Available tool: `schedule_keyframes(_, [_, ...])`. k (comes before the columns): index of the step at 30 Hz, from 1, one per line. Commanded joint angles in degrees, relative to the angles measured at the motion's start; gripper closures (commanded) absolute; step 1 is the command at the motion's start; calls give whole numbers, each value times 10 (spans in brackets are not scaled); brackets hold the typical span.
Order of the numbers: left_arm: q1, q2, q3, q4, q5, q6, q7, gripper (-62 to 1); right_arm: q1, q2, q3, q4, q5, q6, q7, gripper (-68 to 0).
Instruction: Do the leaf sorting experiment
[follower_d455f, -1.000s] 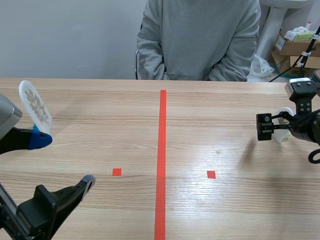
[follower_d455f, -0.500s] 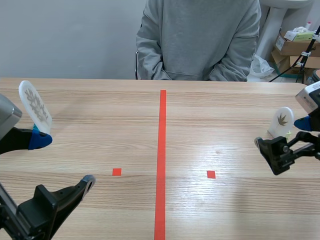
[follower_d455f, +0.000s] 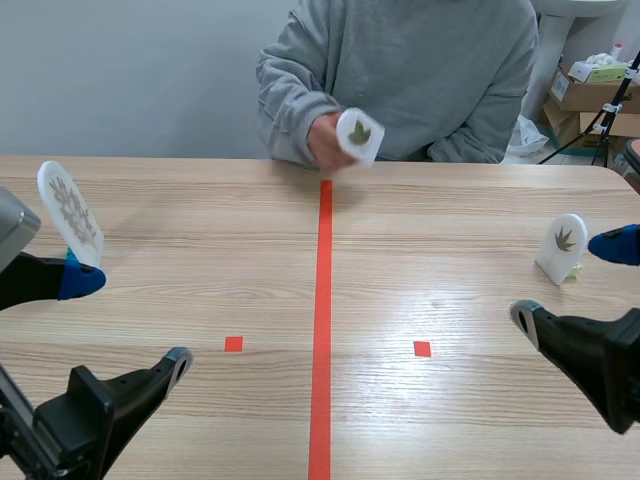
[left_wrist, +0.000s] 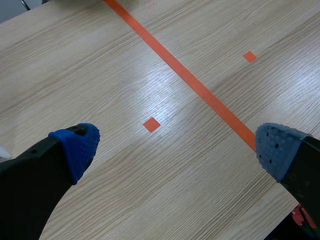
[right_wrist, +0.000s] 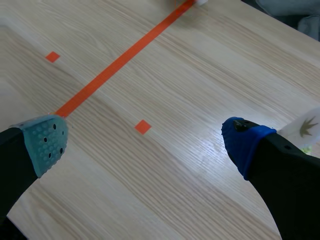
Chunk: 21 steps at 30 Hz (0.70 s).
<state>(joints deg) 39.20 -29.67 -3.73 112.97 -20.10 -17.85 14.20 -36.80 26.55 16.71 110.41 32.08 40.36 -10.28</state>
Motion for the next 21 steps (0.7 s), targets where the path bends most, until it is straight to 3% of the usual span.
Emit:
schedule_keyframes(1, [-2, 4, -1, 3, -19, 2, -6, -623, -4, 10, 2, 4, 10, 0, 4, -639])
schedule_keyframes(21, [-2, 4, -9, 3, -17, 1, -6, -623, -8, 10, 3, 9, 10, 2, 2, -638])
